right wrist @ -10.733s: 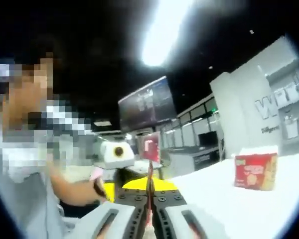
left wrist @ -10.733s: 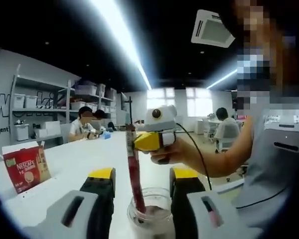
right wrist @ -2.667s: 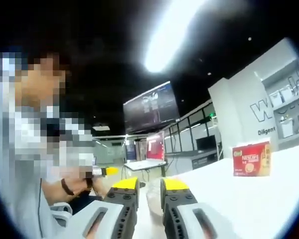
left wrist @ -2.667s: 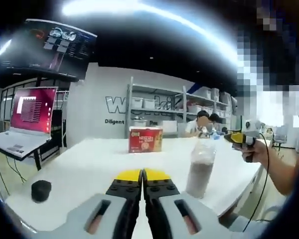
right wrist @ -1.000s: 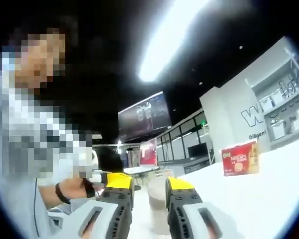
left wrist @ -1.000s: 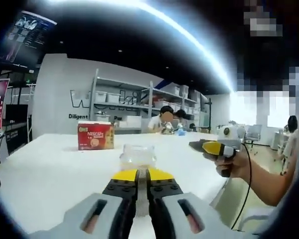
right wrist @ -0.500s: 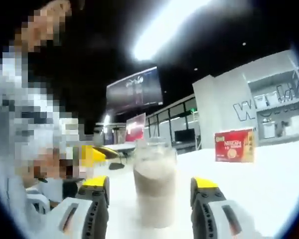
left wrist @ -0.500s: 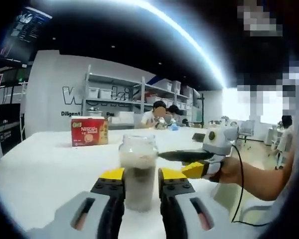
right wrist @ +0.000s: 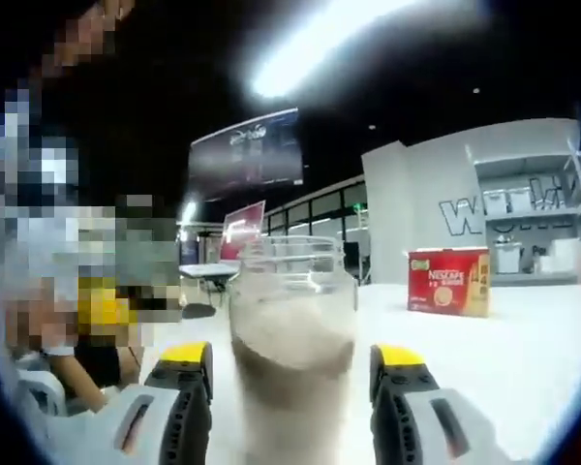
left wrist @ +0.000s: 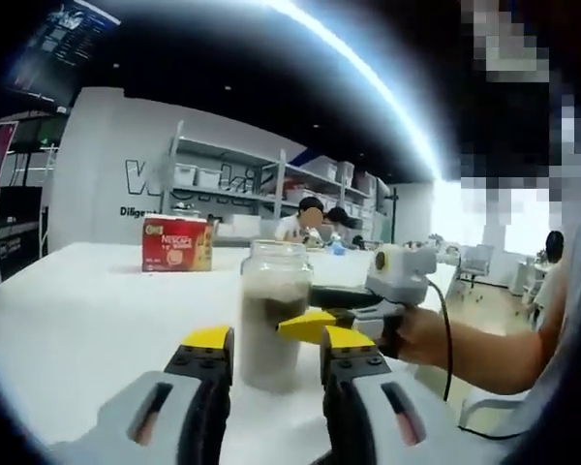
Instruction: Tear open the coffee pouch, take out the coffee, and pour the coffee from the pouch into the cup
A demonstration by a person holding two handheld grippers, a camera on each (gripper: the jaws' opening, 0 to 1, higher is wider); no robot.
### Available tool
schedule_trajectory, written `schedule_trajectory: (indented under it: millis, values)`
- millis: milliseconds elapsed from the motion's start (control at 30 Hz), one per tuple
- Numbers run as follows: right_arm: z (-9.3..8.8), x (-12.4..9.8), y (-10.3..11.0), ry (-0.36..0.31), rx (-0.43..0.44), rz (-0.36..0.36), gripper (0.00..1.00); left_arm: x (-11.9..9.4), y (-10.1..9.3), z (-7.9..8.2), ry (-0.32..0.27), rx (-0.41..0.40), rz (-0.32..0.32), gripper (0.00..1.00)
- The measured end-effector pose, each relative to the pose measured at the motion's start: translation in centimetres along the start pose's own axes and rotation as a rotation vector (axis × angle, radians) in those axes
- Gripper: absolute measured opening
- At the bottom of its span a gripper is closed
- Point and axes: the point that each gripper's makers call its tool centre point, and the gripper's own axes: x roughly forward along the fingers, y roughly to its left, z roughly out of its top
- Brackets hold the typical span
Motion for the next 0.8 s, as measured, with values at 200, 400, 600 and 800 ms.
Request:
schedule_trajectory:
  millis: [200,400,600,800]
  values:
    - [-0.3,0.7,-0.4,0.022,-0.028,-0.023,0.62,0.0,-0.2,-0.6,-0.001,-0.015,-0.008,0.38]
    - [-0.2,1.0,-0.6,0.019,-0.032,-0.050,0.57,-0.3,0.3,-1.1,-0.007,-0.035,-0.016,0.37]
    - [-0.4,1.6,-0.5,0.034,-0.045,-0.078,0.58,-0.8,1.4,-1.2,-0.016,-0.044,-0.027,0.37]
    - [-0.5,1.8,-0.6,0.033,-0.039,-0.120,0.58,-1.2,2.3,-1.1,-0.021,-0.042,-0.042,0.37]
